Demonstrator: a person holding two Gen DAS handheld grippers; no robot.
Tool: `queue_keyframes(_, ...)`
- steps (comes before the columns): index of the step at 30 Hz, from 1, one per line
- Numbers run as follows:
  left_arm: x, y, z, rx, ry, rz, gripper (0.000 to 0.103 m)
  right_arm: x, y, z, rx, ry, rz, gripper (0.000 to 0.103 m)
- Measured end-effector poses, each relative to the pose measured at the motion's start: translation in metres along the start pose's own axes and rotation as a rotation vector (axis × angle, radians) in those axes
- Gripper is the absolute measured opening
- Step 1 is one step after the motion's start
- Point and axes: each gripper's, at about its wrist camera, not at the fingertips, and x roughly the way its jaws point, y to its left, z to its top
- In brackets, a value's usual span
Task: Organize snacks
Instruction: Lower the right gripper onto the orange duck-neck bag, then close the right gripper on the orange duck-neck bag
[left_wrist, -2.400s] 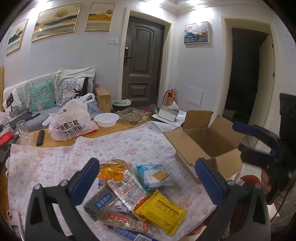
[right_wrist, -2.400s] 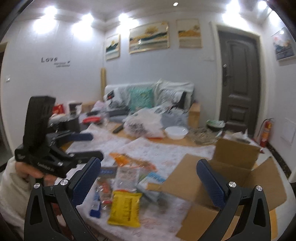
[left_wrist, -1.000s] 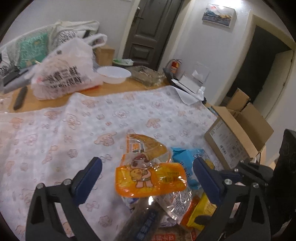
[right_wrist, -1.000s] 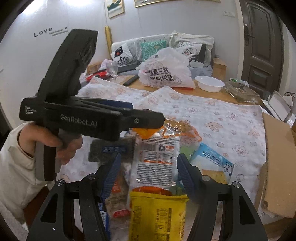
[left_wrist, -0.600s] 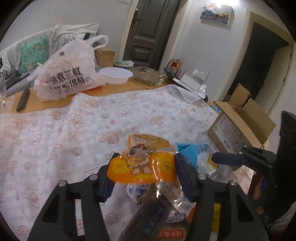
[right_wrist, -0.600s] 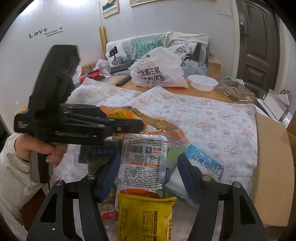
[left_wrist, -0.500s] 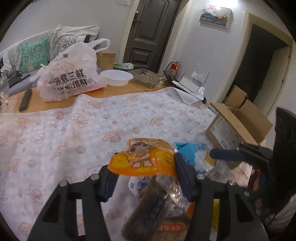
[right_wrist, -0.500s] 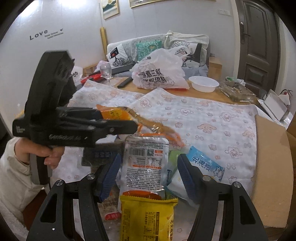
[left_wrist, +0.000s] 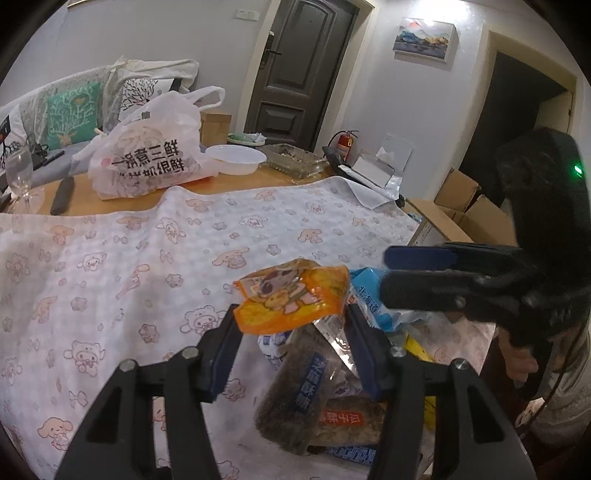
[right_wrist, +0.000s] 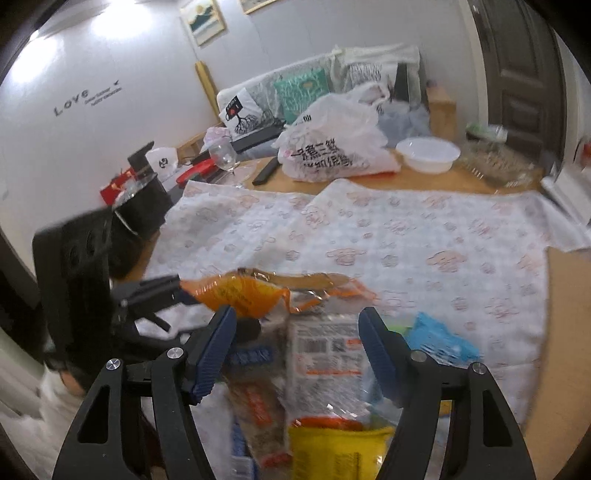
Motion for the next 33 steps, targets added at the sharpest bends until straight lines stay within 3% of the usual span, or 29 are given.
queue_keyframes(4,-0.015,0.009,0.000,-0.009,-0.017,-0.021,0.073,0.012,-0.005,0.016,0.074,0.049,0.005,0.075)
queue_keyframes(6,-0.028,0.017,0.001,-0.021,-0.046,-0.032,0.074,0.018,-0.005,0.022,0.085,0.078,0.011,0.075)
queue_keyframes(11,-0.052,0.045,0.014,-0.084,-0.091,0.040,0.075,0.038,-0.015,0.033,0.125,0.124,-0.007,0.077)
queue_keyframes(13,-0.047,0.050,0.024,-0.090,-0.057,0.059,0.075,0.043,-0.021,0.033,0.145,0.130,-0.029,0.078)
queue_keyframes(17,-0.024,0.056,0.052,-0.116,0.035,0.047,0.075,0.056,-0.036,0.034,0.285,0.175,0.030,0.078)
queue_keyframes(21,-0.001,0.056,0.081,-0.107,0.084,0.040,0.075,0.067,-0.033,0.044,0.286,0.212,0.020,0.079)
queue_keyframes(25,0.013,0.068,0.084,-0.158,0.056,0.003,0.075,0.080,-0.032,0.049,0.322,0.282,0.015,0.085)
queue_keyframes(27,0.020,0.074,0.083,-0.180,0.061,-0.053,0.075,0.086,-0.033,0.049,0.329,0.302,-0.018,0.088)
queue_keyframes(33,0.016,0.093,0.076,-0.238,0.046,-0.014,0.075,0.112,-0.038,0.048,0.372,0.372,-0.034,0.098)
